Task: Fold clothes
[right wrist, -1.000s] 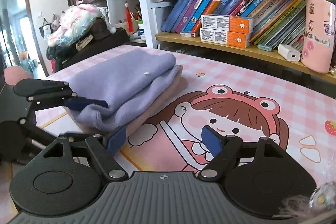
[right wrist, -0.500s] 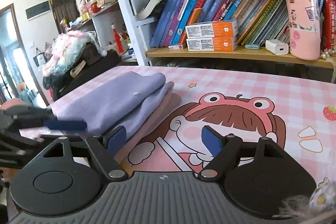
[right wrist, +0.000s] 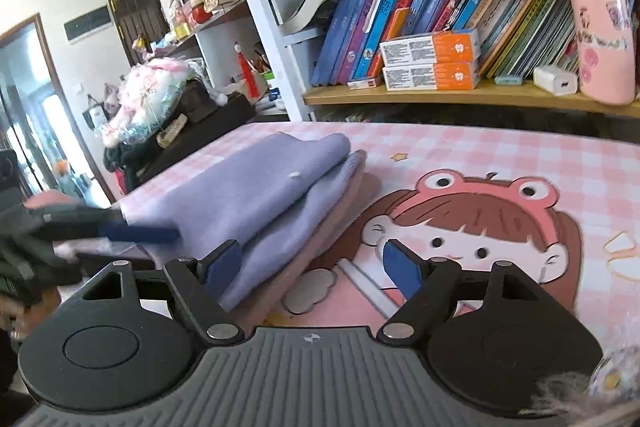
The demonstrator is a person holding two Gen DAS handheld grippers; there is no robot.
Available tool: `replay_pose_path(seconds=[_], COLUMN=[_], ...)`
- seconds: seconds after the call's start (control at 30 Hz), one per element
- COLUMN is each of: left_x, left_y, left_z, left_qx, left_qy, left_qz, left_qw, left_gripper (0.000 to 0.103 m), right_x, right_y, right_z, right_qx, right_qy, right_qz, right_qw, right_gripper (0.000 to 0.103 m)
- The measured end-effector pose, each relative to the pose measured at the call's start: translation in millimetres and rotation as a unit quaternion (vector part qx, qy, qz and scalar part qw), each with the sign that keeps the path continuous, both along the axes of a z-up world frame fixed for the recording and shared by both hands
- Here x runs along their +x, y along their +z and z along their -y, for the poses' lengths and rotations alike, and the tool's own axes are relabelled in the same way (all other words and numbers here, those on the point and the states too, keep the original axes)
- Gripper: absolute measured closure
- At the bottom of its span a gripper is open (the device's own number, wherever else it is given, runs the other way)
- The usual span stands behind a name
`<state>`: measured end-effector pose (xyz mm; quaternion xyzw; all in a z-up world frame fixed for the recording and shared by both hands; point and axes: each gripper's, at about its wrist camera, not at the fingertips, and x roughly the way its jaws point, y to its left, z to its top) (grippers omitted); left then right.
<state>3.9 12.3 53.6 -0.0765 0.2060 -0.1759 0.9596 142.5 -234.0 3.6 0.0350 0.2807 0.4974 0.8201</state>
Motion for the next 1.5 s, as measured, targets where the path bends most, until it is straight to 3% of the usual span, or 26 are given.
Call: replay_pose_path(seconds=[0.07, 0.17, 0.33, 0.53, 0.73, 0.9, 1.0, 1.1, 1.23, 1.5], left_x=[0, 7, 24, 43, 48, 48, 50, 51, 48, 35], left_y=[1, -7, -26, -56, -72, -77, -80, -82, -78, -68], left_z=[-21, -55, -97, -115, -119, -123, -124, -119, -106, -82], left_qx=[0.004, 0.003, -0.061, -0.154, -0.194, -0.214, -0.225, -0.220, -0.186, -0.145], left_qy=[0.051, 0.117, 0.153, 0.137, 0.116, 0.111, 0.106, 0.094, 0.077, 0.041], left_qz=[0.001, -0.018, -0.044, -0.090, -0.117, -0.116, -0.116, -0.115, -0.109, -0.098], left_qw=[0.9987, 0.9929, 0.9854, 0.9744, 0.9671, 0.9635, 0.9616, 0.9641, 0.9734, 0.9837], left_gripper=[0.034, 0.030, 0.027, 0.022, 0.017, 0.017, 0.017, 0.020, 0.022, 0.023], right_x=[0, 0, 5, 8, 7, 7, 6, 4, -3, -34], right_y=[0, -1, -8, -17, -18, -20, -23, -26, -23, -7], right_z=[-5, -14, -26, -40, -52, -61, -68, -76, -80, -71], right_qx=[0.007, 0.017, 0.030, 0.042, 0.043, 0.041, 0.034, 0.022, 0.011, -0.036], right_qy=[-0.005, -0.013, -0.043, -0.064, -0.085, -0.115, -0.115, -0.108, -0.095, -0.079], right_qz=[-0.013, -0.033, -0.079, -0.122, -0.140, -0.148, -0.151, -0.147, -0.122, -0.032], right_qw=[1.000, 0.999, 0.995, 0.990, 0.986, 0.981, 0.981, 0.983, 0.988, 0.996], right_gripper=[0.025, 0.025, 0.025, 0.025, 0.025, 0.026, 0.036, 0.042, 0.053, 0.061])
